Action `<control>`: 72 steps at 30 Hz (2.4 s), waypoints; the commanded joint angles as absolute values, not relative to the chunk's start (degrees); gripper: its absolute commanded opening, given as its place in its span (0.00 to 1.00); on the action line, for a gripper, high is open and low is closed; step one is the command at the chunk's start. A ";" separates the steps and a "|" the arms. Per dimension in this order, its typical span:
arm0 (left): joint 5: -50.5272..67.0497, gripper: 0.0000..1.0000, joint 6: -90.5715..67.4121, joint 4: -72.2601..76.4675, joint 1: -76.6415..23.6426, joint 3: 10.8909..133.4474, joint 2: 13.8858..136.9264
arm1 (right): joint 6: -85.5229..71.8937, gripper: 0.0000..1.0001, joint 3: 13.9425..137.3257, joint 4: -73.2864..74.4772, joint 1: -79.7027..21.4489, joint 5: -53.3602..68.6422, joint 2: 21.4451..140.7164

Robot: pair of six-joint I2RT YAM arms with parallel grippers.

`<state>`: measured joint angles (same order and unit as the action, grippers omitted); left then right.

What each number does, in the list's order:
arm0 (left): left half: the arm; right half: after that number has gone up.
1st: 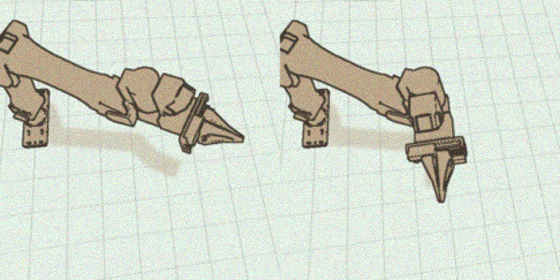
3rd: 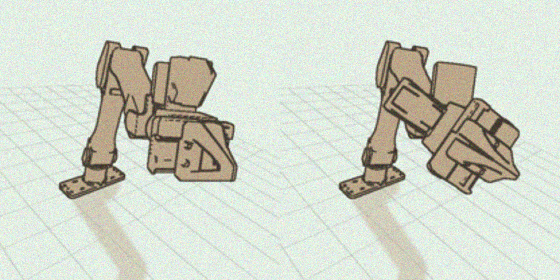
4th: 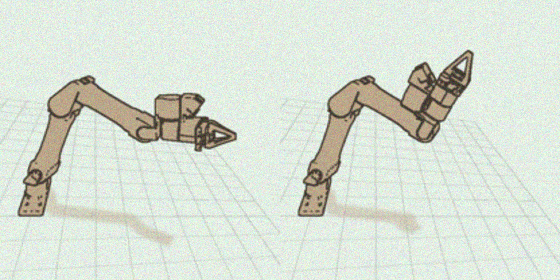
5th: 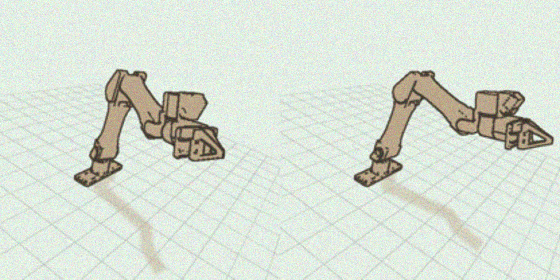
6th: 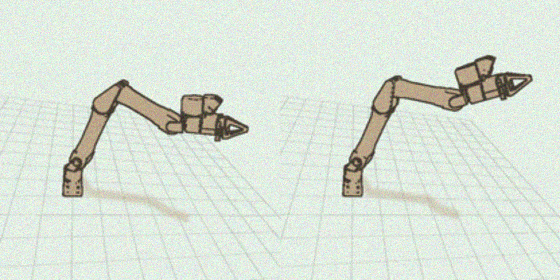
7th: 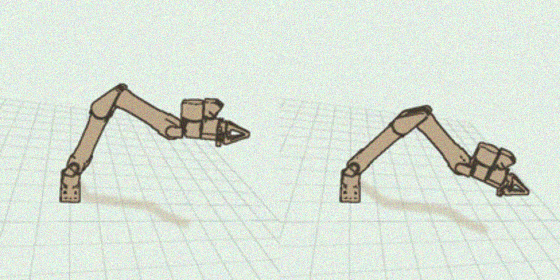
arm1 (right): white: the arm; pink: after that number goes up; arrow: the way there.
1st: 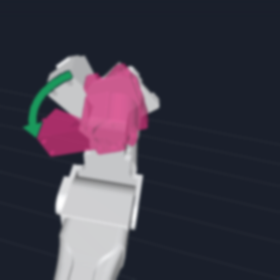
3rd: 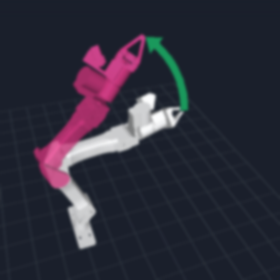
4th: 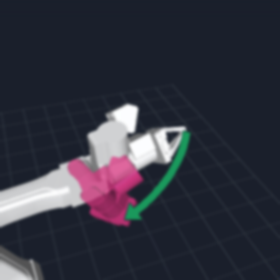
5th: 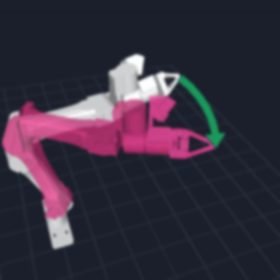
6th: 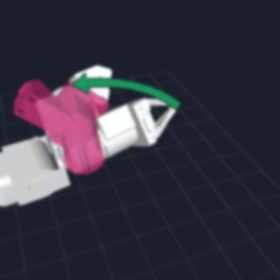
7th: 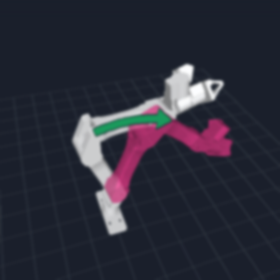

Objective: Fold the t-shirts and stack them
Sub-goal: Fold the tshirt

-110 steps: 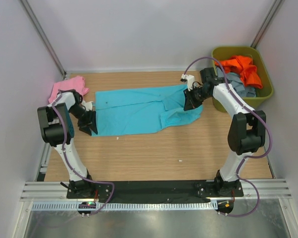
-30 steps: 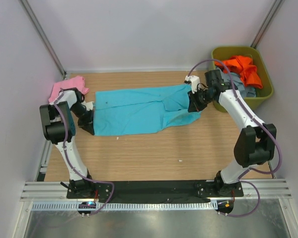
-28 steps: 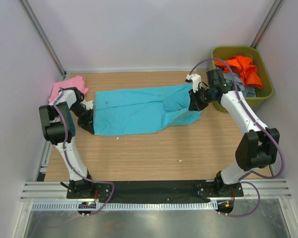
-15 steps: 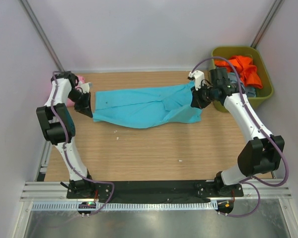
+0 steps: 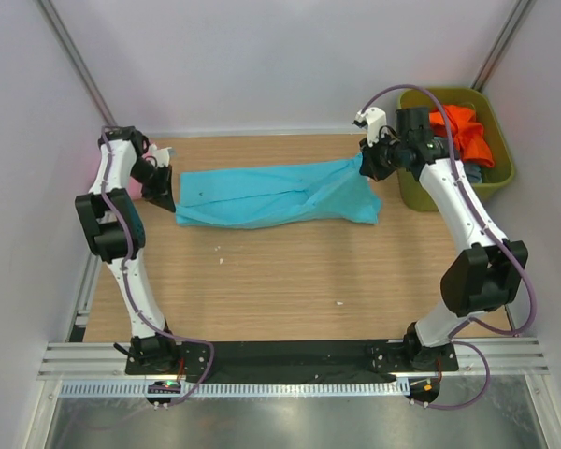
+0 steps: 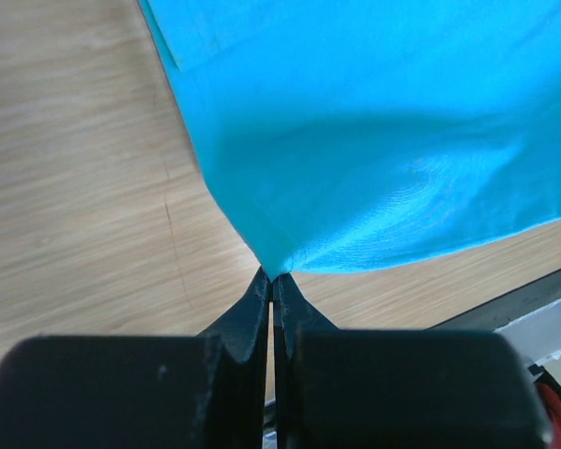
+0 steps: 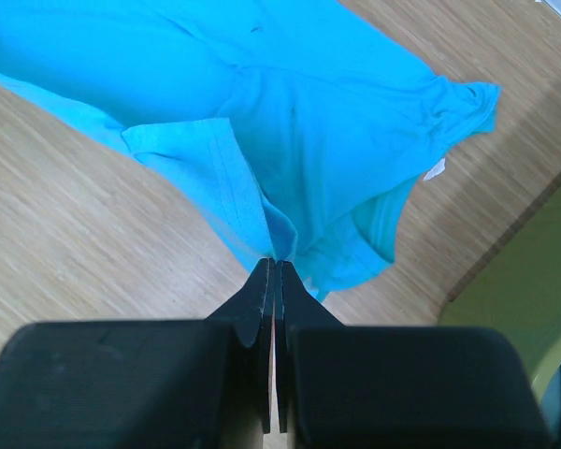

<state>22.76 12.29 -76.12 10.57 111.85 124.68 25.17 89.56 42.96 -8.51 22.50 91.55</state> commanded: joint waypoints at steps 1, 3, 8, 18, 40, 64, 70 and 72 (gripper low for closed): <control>24.17 0.00 13.80 -79.28 10.37 117.06 126.12 | 25.49 0.01 93.42 39.82 -8.26 20.83 93.77; 24.08 0.00 13.54 -78.93 10.37 118.56 127.26 | 25.66 0.01 94.30 38.68 -8.26 19.61 95.35; 23.38 0.00 13.62 -79.28 9.93 124.17 130.25 | 25.14 0.01 97.38 37.00 -8.00 18.63 98.78; 21.18 0.00 13.45 -78.84 8.44 135.69 136.84 | 24.34 0.01 107.38 34.45 -8.00 16.96 106.78; 13.62 0.00 10.28 -71.63 6.15 145.55 145.28 | 22.59 0.01 126.04 29.09 -8.09 12.40 131.22; 21.53 0.50 6.68 -70.92 4.57 139.75 137.11 | 20.84 0.45 122.26 23.65 -10.02 -2.98 129.29; 27.40 0.45 7.91 -72.33 1.15 138.34 140.00 | 18.11 0.46 115.67 25.74 -10.55 -1.24 125.43; 28.73 0.43 8.00 -72.33 0.53 138.51 142.19 | 17.49 0.46 113.91 26.98 -10.55 1.47 125.16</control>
